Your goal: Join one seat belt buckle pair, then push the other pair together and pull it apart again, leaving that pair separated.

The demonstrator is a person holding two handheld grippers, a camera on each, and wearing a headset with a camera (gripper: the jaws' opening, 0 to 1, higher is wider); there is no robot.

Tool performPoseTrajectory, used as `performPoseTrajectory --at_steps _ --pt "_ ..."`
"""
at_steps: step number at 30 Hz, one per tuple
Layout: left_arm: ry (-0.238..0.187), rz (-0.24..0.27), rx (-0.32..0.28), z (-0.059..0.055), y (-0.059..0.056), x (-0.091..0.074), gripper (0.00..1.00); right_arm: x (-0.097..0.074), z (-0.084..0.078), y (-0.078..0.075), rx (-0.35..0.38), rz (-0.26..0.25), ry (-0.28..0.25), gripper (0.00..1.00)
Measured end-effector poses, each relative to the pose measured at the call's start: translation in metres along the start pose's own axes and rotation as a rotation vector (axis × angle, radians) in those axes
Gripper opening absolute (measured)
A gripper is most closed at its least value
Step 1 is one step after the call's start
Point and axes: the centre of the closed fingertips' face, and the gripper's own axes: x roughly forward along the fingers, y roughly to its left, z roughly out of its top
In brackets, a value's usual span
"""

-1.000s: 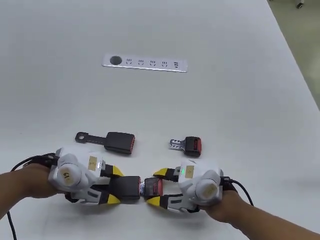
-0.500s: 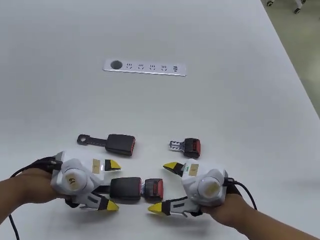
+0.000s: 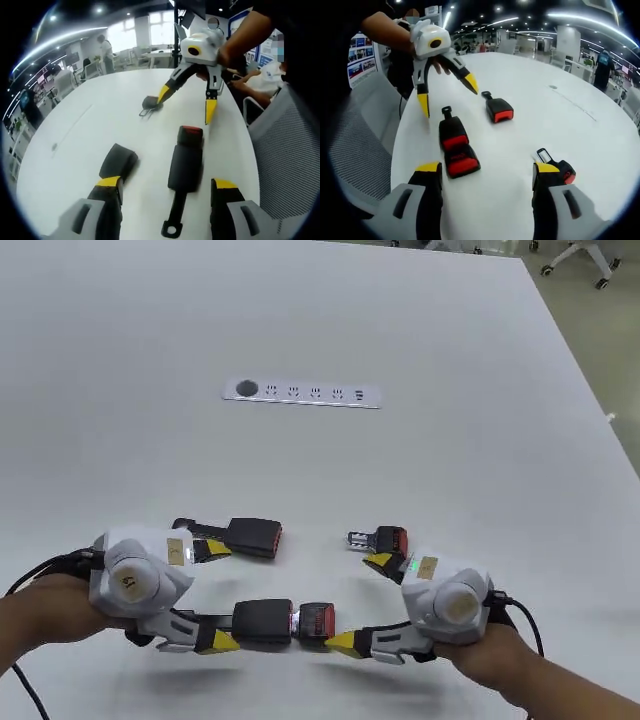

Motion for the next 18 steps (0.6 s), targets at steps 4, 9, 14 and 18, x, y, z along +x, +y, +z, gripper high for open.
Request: performPoseTrajectory --at_steps 4,9,14,18 --pt "0.002 0.014 -0.005 0.002 0.008 -0.004 0.76 -0.006 0.003 -0.022 0.009 -0.031 -0.012 0.74" --pt "-0.01 0.034 -0.006 0.005 0.022 -0.01 0.78 -0.011 0.001 -0.037 0.002 -0.05 -0.007 0.75" --pt "-0.006 0.042 0.022 0.004 0.036 -0.013 0.78 -0.014 -0.004 -0.053 -0.003 -0.064 0.013 0.74" --pt "0.0 0.05 0.04 0.004 0.047 -0.012 0.76 -0.017 -0.004 -0.058 -0.002 -0.064 0.018 0.75"
